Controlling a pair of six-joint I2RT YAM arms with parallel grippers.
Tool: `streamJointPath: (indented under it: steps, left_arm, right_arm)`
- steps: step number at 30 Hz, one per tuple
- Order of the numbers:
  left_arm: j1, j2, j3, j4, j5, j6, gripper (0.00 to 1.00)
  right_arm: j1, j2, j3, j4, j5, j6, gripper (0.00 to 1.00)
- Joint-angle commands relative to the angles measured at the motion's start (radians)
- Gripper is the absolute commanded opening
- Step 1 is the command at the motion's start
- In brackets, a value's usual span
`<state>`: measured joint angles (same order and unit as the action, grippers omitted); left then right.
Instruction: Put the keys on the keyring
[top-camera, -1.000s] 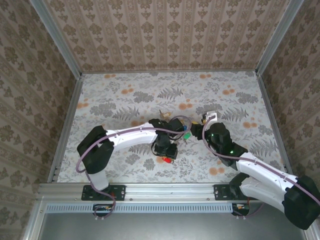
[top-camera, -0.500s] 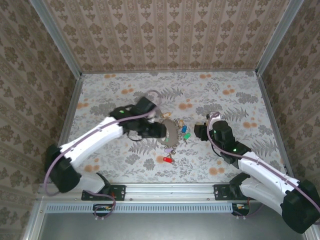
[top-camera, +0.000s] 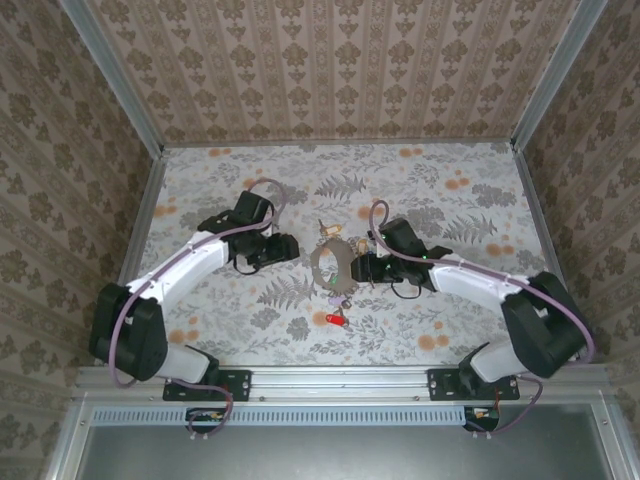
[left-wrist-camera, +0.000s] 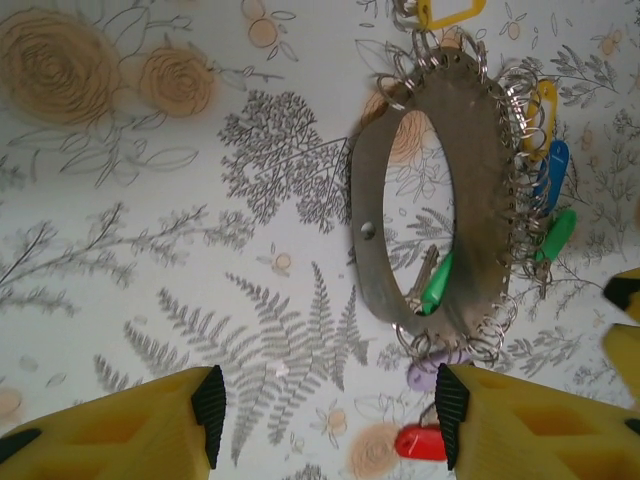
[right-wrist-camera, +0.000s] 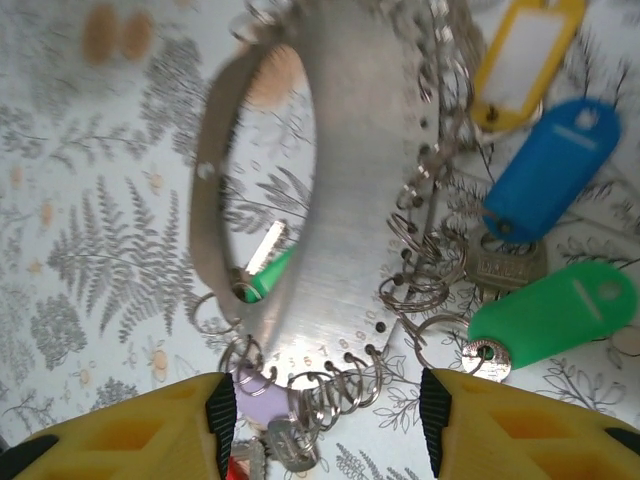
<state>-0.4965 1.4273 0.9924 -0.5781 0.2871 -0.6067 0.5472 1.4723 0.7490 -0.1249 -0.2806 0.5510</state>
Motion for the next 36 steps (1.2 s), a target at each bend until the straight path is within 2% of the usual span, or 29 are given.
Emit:
streamJointPath:
  steps: [1,8,14,20,24,29,34,36]
  left_arm:
    - [0.006,0.039,-0.015,0.104,0.026,0.053,0.61]
    - [0.035,0.106,-0.033,0.141,0.054,0.104,0.62]
    - [0.089,0.052,-0.11,0.192,0.05,0.081,0.62]
    - [0.09,0.002,-0.128,0.207,0.03,0.098,0.63]
    - [0.09,-0.009,-0.145,0.237,0.022,0.101,0.6]
    - [0.093,-0.017,-0.138,0.195,0.017,0.116,0.55]
    - [0.125,-0.06,-0.159,0.146,0.043,0.113,0.52]
    - [0.154,-0.084,-0.163,0.103,0.052,0.124,0.52]
  right_arm:
    - [0.004,0.087,0.056,0.006,-0.044,0.119,0.52]
    - [0.044,0.261,0.155,0.072,-0.033,0.164,0.48]
    - [0.055,0.327,0.2,0.137,-0.04,0.184,0.47]
    - [0.059,0.385,0.204,0.28,-0.123,0.22,0.47]
    - [0.056,0.419,0.238,0.316,-0.103,0.218,0.46]
    - [0.043,0.37,0.241,0.222,-0.042,0.086,0.46]
    - [0.051,0.261,0.245,0.028,0.069,-0.175,0.45]
    - [0.065,0.219,0.24,-0.026,0.1,-0.27,0.41]
